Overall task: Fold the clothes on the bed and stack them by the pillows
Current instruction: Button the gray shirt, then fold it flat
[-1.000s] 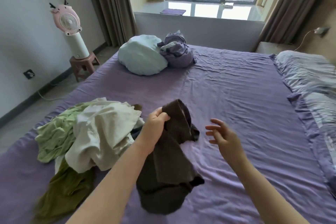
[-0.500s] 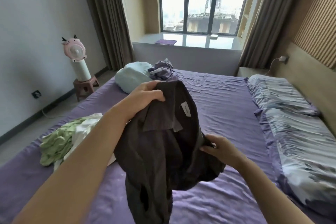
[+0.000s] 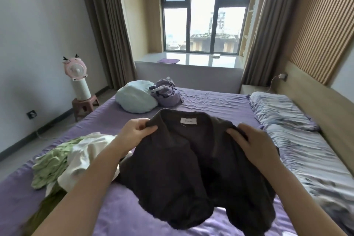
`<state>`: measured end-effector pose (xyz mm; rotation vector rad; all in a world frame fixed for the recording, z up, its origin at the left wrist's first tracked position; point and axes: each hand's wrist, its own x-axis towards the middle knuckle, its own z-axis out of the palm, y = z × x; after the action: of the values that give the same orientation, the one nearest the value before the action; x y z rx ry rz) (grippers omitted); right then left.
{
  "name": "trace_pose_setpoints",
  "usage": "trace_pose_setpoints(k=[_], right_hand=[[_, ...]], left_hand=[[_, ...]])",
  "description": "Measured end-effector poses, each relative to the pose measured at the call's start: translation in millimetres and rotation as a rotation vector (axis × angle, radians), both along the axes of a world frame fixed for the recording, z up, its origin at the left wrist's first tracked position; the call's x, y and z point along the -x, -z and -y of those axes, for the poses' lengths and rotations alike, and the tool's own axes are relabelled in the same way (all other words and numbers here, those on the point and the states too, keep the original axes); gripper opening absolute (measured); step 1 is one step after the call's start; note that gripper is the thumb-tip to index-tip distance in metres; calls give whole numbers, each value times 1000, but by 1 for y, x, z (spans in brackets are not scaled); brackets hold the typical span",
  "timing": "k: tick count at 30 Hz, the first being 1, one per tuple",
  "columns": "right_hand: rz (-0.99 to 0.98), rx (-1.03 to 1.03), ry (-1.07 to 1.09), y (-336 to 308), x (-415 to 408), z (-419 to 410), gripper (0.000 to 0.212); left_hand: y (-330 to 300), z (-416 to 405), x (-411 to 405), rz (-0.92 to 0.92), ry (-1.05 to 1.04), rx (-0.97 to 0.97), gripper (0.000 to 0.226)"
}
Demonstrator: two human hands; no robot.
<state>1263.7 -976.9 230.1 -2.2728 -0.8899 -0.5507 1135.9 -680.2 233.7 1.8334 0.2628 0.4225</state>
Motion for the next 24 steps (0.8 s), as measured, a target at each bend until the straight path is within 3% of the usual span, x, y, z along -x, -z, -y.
trace_pose_setpoints(k=[3, 6, 11, 16, 20, 22, 24], right_hand=[[74, 51, 96, -1, 6, 3, 27], [24, 63, 79, 3, 13, 1, 25], [-99, 109, 128, 15, 24, -3, 17], [-230, 137, 139, 19, 48, 2, 15], [-287, 159, 126, 21, 70, 9, 11], [-323, 213, 89, 22, 80, 10, 27], [-385, 242, 62, 23, 86, 10, 32]], left_hand=[[10, 3, -2, 22, -64, 59, 17], [21, 9, -12, 0, -82, -68, 12], [26, 15, -24, 48, -151, -478, 17], [17, 12, 2, 66, -84, -863, 35], [10, -1, 33, 180, -64, -1134, 51], [12, -9, 42, 171, -46, -1118, 51], [16, -20, 46, 58, 22, -971, 55]])
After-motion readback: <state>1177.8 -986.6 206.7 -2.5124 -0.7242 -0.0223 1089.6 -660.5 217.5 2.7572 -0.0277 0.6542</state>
